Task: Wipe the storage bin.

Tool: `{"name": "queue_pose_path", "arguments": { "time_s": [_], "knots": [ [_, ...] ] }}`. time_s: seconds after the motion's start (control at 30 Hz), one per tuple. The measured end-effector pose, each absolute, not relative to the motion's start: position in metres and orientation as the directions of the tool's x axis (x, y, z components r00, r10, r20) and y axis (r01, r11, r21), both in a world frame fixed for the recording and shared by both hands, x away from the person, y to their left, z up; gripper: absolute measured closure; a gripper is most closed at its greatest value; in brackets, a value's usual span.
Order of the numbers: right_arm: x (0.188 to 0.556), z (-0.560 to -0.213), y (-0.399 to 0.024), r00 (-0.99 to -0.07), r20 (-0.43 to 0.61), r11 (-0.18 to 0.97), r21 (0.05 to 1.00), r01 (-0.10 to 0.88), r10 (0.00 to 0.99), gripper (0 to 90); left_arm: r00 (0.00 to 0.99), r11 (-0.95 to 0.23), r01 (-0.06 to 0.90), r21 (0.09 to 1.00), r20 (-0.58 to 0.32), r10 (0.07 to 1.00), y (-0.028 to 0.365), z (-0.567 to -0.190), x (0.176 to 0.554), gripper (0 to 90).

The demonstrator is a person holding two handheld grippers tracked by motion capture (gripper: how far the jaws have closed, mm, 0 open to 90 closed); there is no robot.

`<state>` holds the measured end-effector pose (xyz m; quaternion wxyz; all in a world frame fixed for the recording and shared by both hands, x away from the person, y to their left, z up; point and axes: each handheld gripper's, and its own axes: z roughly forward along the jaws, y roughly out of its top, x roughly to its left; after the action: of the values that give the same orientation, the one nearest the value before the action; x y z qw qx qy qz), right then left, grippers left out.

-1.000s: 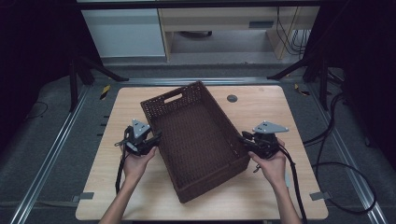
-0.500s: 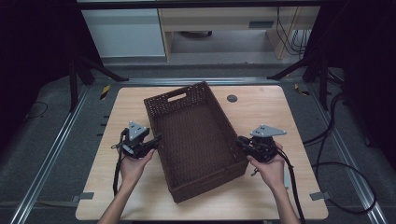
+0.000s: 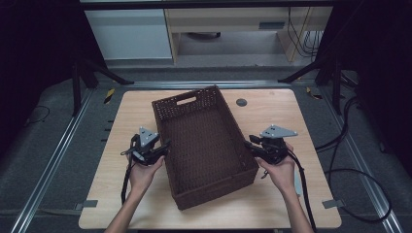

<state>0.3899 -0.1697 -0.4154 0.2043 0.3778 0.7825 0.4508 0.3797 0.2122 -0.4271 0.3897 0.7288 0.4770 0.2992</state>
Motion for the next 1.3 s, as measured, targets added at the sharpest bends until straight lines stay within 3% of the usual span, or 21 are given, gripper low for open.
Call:
{"name": "queue_pose_path", "arguments": {
  "time_s": [0.17, 0.4, 0.67, 0.93, 1.3],
  "knots": [
    [0.396, -0.421, -0.16, -0.648, 0.02, 0.331, 0.847, 0.416, 0.762, 72.3, 0.368, -0.255, 0.464, 0.848, 0.078, 0.927, 0.212, -0.427, 0.387, 53.7],
    [0.387, -0.421, -0.161, -0.644, 0.031, 0.317, 0.852, 0.417, 0.764, 75.1, 0.399, -0.238, 0.454, 0.858, 0.042, 0.916, 0.217, -0.429, 0.375, 47.6],
    [0.371, -0.418, -0.159, -0.671, 0.041, 0.335, 0.842, 0.422, 0.741, 72.2, 0.424, -0.248, 0.449, 0.858, 0.039, 0.905, 0.216, -0.431, 0.361, 46.7],
    [0.382, -0.417, -0.161, -0.641, 0.025, 0.306, 0.864, 0.4, 0.767, 63.7, 0.409, -0.235, 0.482, 0.844, 0.02, 0.912, 0.216, -0.435, 0.369, 53.1],
    [0.389, -0.427, -0.145, -0.644, 0.015, 0.321, 0.858, 0.401, 0.765, 59.7, 0.411, -0.232, 0.479, 0.847, 0.017, 0.911, 0.22, -0.436, 0.38, 58.5]
  ]
}}
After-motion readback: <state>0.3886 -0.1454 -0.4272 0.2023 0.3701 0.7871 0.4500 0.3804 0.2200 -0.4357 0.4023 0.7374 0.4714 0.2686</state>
